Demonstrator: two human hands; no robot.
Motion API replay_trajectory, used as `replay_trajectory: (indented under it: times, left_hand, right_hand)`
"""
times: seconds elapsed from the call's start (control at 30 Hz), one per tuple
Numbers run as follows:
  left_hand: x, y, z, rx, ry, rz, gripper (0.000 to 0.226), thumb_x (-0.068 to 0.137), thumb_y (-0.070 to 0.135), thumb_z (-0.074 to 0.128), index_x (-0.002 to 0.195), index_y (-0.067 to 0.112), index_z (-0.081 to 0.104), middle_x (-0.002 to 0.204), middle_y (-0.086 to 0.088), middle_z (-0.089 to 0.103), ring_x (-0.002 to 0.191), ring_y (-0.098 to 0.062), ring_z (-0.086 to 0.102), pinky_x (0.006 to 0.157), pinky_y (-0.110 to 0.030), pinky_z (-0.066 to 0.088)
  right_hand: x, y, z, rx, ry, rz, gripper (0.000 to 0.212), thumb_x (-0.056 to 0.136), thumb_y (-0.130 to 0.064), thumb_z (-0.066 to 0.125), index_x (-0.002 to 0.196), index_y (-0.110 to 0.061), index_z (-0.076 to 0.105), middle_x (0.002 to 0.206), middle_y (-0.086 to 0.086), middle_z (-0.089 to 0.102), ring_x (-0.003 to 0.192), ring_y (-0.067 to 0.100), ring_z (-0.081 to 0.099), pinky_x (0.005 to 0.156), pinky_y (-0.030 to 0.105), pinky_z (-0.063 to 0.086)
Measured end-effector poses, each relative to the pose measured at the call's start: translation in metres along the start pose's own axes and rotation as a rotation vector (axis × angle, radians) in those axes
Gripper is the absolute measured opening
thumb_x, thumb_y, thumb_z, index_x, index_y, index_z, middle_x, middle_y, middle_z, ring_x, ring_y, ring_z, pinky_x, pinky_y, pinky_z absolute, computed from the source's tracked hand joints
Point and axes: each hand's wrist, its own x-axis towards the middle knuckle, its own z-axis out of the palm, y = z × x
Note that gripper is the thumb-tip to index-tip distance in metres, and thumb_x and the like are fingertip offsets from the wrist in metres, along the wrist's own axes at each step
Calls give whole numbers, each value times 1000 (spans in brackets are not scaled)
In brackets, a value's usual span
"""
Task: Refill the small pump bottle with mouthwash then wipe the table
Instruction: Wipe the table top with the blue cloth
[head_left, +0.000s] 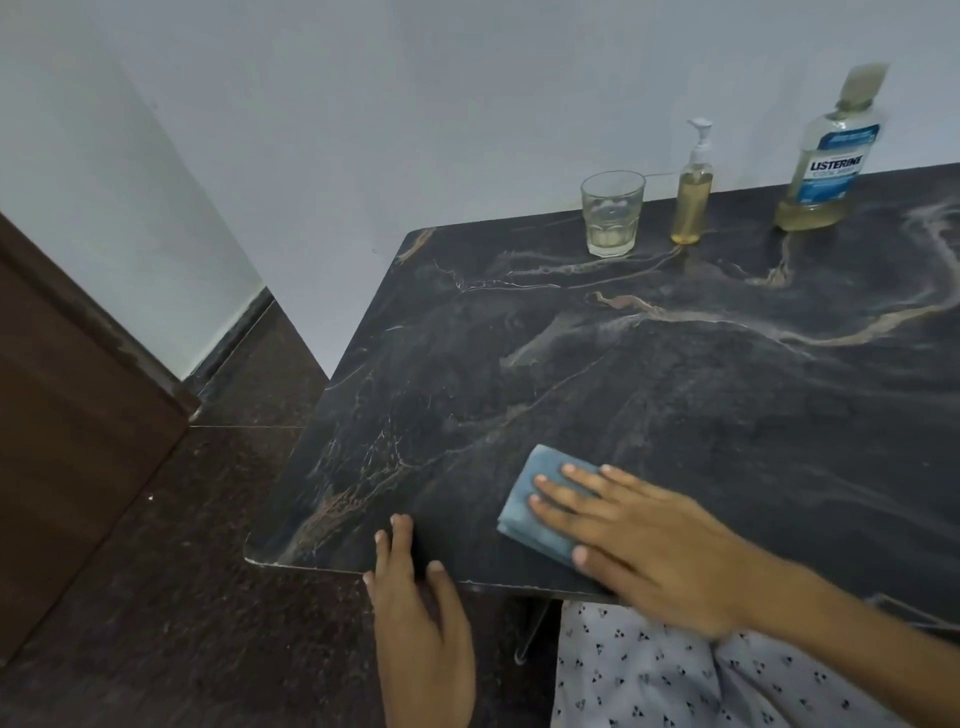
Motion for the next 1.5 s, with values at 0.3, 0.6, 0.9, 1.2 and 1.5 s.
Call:
replay_trajectory:
  times: [0.3,0.6,0.9,1.2,1.5]
  left_hand:
    - [0,9,9,54,-83,12,51,99,17,40,148,21,26,156,6,23,147,-16,5,88,10,-14]
    - [-13,25,18,49,-85,103,50,97,23,43,145,16,31,152,11,29,140,1,13,103,1,-10]
    - [-8,41,27,106,-193,86,53,98,25,42,148,25,24,154,7,27,145,-8,11,111,-16,-1]
    - [-13,51,29,49,-204,91,62,92,46,25,146,17,31,153,7,27,142,-2,16,112,-15,0]
    - [-11,54,35,180,-233,133,60,94,44,28,148,18,22,154,5,25,135,5,4,113,-19,-1]
  right_hand:
    - [80,30,-17,-65,40,276,51,104,-36,14,152,-26,0,160,-6,-4,146,16,-8,116,33,-7]
    - [-12,0,0,16,36,2,48,103,-41,11,150,-37,1,157,-15,-7,142,4,-19,115,26,-16]
    - [-28,61,-16,-44,81,291,48,97,-47,0,143,-42,-12,156,-18,-9,141,2,-20,113,22,-16]
    - [31,-1,3,-41,140,136,50,103,-36,21,152,-27,15,159,-5,11,147,17,1,117,34,-5]
    - [-66,44,-6,-30,118,310,51,94,-53,-8,144,-42,-8,153,-19,-9,142,1,-13,112,23,-18]
